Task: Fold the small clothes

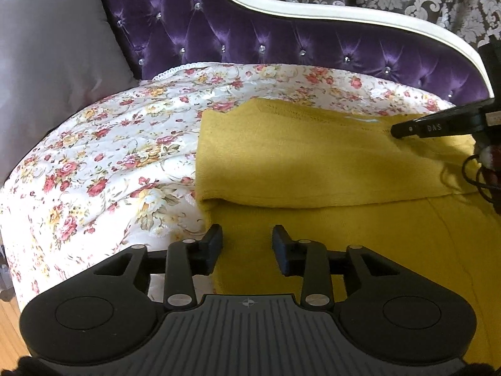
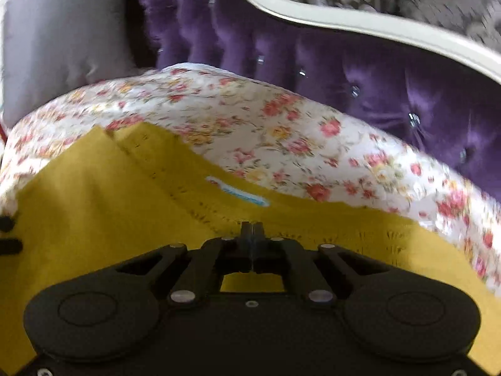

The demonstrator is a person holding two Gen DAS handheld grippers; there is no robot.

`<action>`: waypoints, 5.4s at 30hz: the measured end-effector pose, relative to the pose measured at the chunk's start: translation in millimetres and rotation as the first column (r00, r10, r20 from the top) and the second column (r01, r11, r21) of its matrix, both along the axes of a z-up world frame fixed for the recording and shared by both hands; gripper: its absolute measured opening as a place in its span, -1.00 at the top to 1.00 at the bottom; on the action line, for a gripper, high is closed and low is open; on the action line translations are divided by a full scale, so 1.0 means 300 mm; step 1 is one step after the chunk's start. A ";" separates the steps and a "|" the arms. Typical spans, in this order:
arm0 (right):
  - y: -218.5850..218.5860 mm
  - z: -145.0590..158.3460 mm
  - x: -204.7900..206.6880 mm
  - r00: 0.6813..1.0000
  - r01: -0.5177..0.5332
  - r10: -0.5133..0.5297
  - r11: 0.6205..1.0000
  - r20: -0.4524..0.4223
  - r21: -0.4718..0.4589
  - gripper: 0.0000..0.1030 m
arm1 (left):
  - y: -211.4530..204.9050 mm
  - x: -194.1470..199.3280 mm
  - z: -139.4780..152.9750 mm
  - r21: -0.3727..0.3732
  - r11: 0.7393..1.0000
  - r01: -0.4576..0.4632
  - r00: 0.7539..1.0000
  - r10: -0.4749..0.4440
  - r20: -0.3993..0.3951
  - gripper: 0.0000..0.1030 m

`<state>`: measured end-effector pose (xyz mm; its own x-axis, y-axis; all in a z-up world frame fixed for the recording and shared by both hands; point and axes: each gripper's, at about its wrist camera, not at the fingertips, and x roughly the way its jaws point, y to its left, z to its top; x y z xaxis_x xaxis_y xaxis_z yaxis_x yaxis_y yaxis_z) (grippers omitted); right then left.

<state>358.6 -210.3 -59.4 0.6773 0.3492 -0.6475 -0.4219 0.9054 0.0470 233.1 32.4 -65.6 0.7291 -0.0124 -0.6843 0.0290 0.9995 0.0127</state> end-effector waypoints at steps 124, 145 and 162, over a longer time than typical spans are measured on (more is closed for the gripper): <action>-0.208 0.110 -0.392 0.994 0.106 -0.107 0.978 -0.003 0.182 -0.23 | -0.086 0.152 0.110 -0.306 0.931 0.198 0.975 -0.221 -0.039 -0.75; -0.140 -0.031 -0.518 0.998 0.058 -0.058 0.998 -0.002 0.032 -0.99 | -0.367 0.305 0.023 -0.278 0.932 0.234 0.944 -0.286 -0.165 -0.80; -0.138 -0.044 -0.520 0.998 0.059 -0.059 0.998 0.002 0.026 -0.99 | -0.520 0.257 0.000 -0.029 0.986 0.162 0.977 -0.165 -0.135 -0.85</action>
